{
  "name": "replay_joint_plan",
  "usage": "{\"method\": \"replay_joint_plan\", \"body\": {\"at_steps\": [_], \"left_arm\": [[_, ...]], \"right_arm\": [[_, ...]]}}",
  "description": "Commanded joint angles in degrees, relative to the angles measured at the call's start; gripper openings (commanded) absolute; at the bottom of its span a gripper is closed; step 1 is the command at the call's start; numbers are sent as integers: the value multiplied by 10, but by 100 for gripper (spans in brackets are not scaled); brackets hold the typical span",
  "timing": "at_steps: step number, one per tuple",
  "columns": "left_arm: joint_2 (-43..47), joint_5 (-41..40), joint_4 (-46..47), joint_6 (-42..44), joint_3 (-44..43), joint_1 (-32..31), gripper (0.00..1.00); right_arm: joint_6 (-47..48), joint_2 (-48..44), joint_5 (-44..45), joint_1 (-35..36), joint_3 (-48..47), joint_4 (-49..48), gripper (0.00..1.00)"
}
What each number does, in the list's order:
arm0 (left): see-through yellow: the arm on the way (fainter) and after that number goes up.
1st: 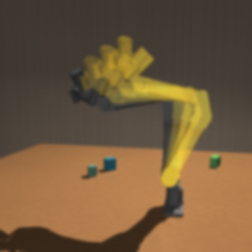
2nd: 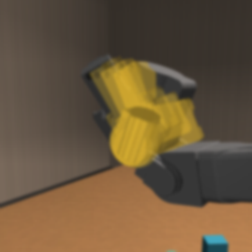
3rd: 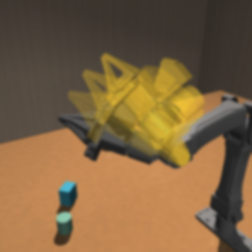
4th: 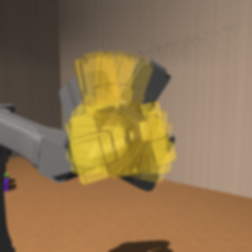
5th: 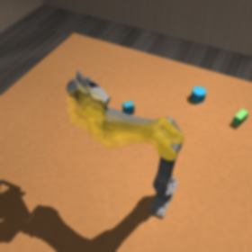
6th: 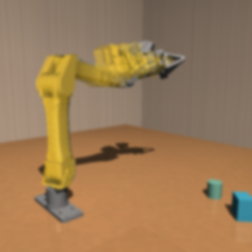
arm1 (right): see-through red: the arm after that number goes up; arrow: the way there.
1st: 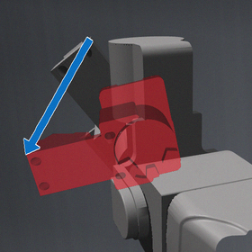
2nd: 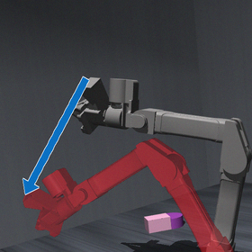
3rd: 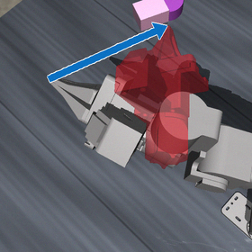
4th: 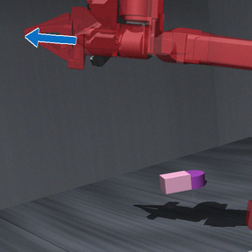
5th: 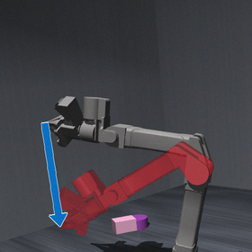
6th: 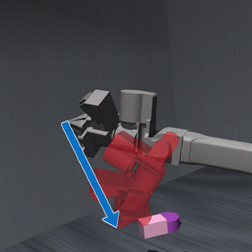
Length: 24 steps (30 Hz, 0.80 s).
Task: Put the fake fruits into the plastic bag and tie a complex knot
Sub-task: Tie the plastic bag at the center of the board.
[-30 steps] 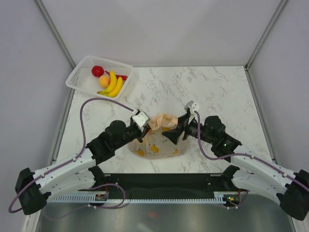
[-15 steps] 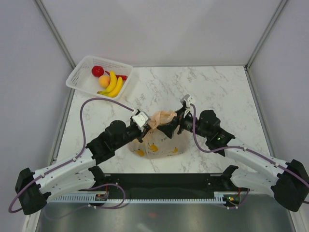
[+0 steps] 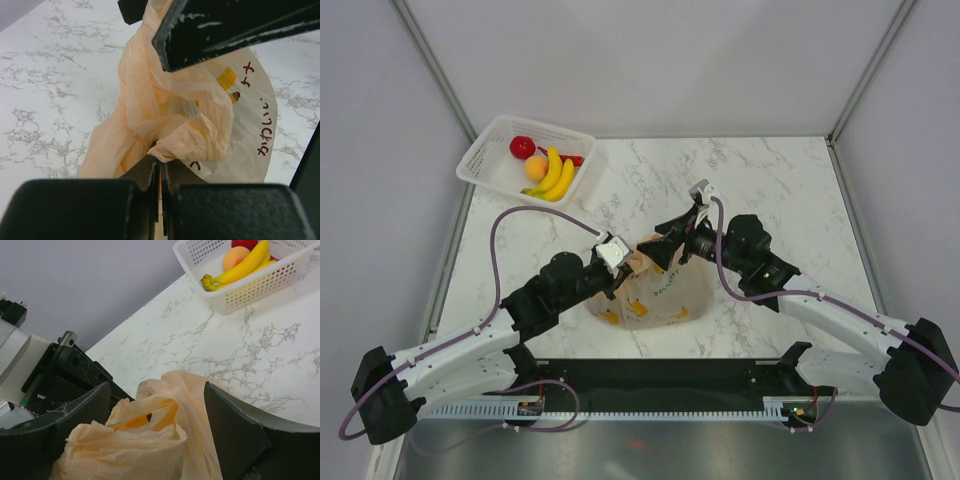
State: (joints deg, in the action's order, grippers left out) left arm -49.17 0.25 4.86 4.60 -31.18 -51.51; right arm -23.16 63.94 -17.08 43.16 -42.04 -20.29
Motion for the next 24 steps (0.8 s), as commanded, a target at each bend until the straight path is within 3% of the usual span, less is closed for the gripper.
{"method": "replay_joint_plan", "body": {"at_steps": [1,4,9,24], "left_arm": [[7,13,23,26,5,-3,2],[7,13,27,30,7,-3,2],[8,11,30,35,3,-3,2],[9,11,32,45,2,-3,2]], "right_arm": [[-24,11,14,-1,-31,-16,84],[-27,27,13,-1,-52,14,83],[-27,22,28,-1,-57,52,91],[-35,26,64,16,-52,104,92]]}}
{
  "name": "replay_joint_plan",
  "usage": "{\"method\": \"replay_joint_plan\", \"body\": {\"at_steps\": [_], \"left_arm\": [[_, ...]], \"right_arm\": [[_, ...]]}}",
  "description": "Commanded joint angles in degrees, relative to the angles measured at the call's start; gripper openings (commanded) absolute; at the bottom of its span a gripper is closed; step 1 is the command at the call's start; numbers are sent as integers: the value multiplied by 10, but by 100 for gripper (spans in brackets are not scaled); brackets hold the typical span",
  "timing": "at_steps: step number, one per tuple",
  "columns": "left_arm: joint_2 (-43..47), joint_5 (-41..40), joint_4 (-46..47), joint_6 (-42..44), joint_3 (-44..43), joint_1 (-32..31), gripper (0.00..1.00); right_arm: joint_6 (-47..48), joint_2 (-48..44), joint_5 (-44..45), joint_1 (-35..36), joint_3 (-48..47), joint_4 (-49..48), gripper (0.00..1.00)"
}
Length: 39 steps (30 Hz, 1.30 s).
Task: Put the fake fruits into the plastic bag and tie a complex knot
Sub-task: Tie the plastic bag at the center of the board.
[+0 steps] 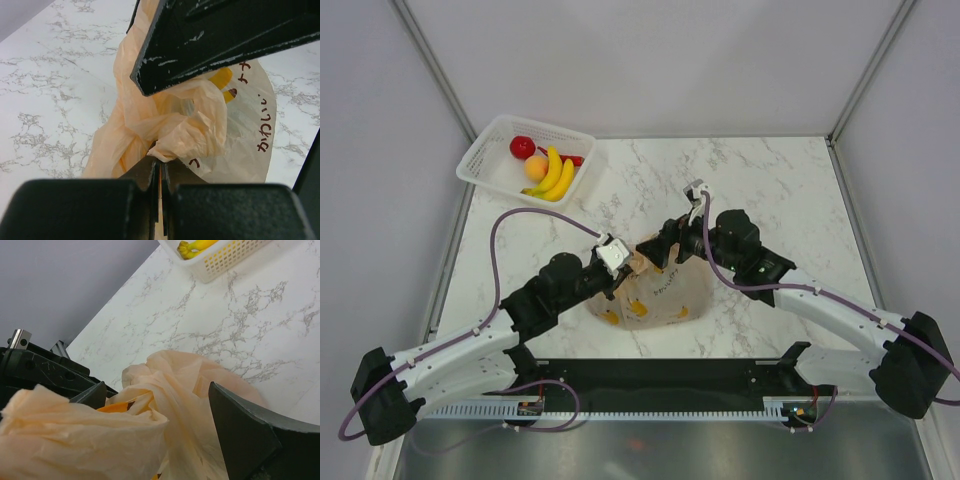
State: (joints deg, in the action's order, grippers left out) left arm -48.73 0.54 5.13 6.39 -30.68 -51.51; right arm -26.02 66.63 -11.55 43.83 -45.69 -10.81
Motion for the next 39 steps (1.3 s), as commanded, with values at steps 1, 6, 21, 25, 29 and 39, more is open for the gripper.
{"method": "replay_joint_plan", "body": {"at_steps": [1,6,21,25,29,39], "left_arm": [[2,9,30,27,-4,-3,2],[1,3,30,29,-5,-3,2],[48,47,-22,-85,-31,-3,69],[61,18,-102,-147,-58,-3,84],[58,-57,-204,-233,-115,-3,100],[110,-117,-224,-428,-120,-3,100]], "right_arm": [[-4,1,10,13,-19,18,91],[3,9,18,27,-38,47,82],[44,-12,45,29,-24,32,7],[69,-19,62,30,-23,25,5],[84,-29,57,29,-19,14,3],[91,-43,37,29,0,-37,0]]}}
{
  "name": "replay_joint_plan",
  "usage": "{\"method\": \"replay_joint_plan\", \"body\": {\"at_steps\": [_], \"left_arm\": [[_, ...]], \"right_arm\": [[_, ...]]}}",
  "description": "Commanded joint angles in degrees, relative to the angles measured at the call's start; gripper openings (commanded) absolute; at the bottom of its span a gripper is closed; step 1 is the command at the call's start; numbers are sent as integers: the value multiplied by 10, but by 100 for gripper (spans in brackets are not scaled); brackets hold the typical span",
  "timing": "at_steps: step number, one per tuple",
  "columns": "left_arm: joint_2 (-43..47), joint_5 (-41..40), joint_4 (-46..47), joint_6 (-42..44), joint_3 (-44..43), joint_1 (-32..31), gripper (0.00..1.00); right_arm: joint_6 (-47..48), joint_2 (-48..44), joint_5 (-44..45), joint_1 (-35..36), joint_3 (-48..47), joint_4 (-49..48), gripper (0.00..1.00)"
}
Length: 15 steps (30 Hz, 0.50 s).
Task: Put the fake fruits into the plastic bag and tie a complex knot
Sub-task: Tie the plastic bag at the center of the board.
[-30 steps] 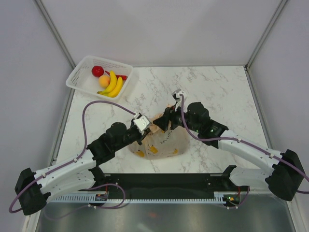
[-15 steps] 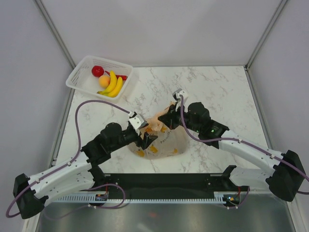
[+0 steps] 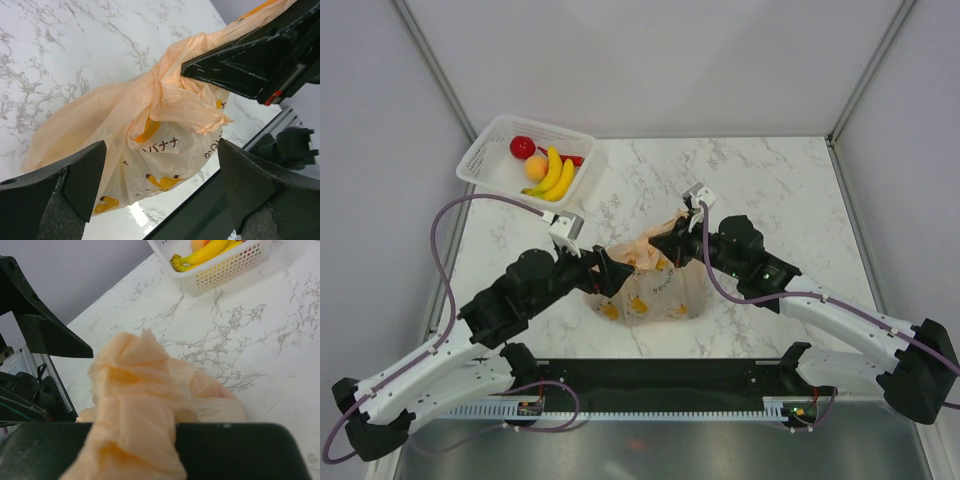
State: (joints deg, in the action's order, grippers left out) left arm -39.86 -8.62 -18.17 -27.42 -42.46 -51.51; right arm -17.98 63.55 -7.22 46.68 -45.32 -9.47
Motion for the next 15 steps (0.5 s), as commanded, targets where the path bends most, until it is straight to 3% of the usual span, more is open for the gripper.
{"method": "replay_joint_plan", "body": {"at_steps": [1,9,15], "left_arm": [[22,-5,17,-93,0,-2,100],[-25,83,54,-210,-23,-2,95],[-67,74,108,-245,-14,-2,82]], "right_arm": [[10,-11,-8,2,-6,-50,0],[11,-8,-14,1,-3,-68,0],[13,-11,-21,1,-3,-75,0]]}}
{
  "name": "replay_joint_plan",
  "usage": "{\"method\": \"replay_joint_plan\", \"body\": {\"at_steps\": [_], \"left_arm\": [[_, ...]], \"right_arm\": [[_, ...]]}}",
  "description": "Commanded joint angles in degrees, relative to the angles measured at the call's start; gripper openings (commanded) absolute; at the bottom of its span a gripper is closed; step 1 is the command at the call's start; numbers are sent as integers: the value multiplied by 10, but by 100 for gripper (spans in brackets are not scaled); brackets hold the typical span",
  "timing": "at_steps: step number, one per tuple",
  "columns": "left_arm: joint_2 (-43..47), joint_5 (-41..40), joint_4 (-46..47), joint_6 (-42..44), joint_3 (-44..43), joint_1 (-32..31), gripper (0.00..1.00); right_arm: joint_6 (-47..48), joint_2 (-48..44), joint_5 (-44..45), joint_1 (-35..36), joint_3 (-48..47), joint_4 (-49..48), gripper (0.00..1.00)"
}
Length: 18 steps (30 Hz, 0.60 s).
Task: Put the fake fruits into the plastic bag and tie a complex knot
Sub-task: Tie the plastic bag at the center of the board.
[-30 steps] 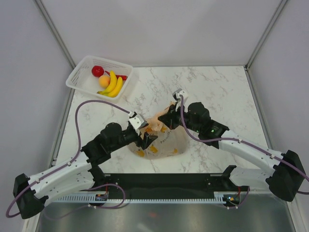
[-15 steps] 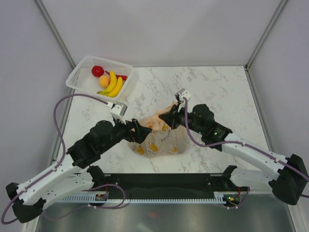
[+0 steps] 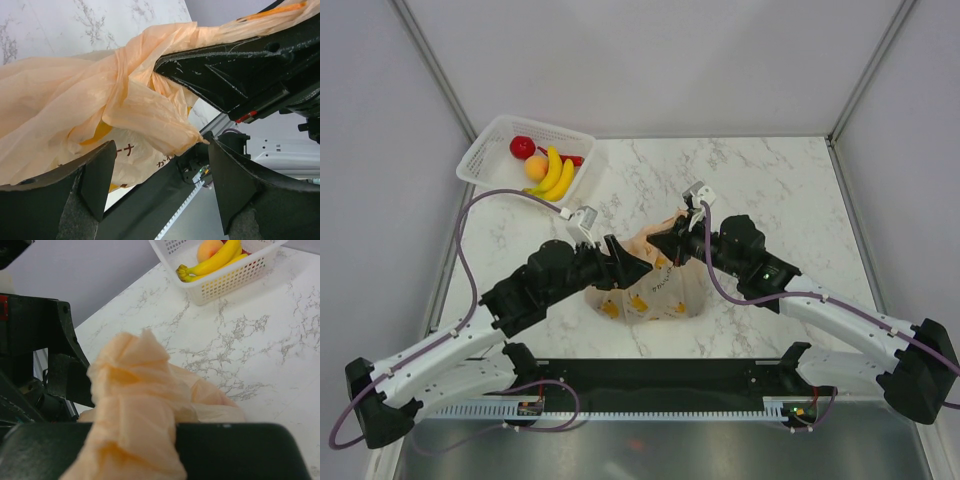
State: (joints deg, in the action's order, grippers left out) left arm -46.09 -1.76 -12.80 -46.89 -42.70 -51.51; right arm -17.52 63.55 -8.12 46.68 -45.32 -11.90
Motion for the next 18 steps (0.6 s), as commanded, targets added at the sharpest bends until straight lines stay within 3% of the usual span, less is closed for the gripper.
{"method": "replay_joint_plan", "body": {"at_steps": [1,10,13,17,18], "left_arm": [[-12,-1,58,-51,-10,-2,81],[-61,-49,116,-75,-7,-3,72],[-75,-55,126,-62,-5,-2,58],[-94,-55,160,22,-5,-2,11],[-95,-58,160,38,-7,-2,6]], "right_arm": [[8,-11,-13,1,-5,-51,0],[7,-15,-23,2,5,-62,0],[7,-19,-23,2,7,-63,0],[6,-22,-27,1,1,-54,0],[6,-21,-29,2,0,-47,0]]}}
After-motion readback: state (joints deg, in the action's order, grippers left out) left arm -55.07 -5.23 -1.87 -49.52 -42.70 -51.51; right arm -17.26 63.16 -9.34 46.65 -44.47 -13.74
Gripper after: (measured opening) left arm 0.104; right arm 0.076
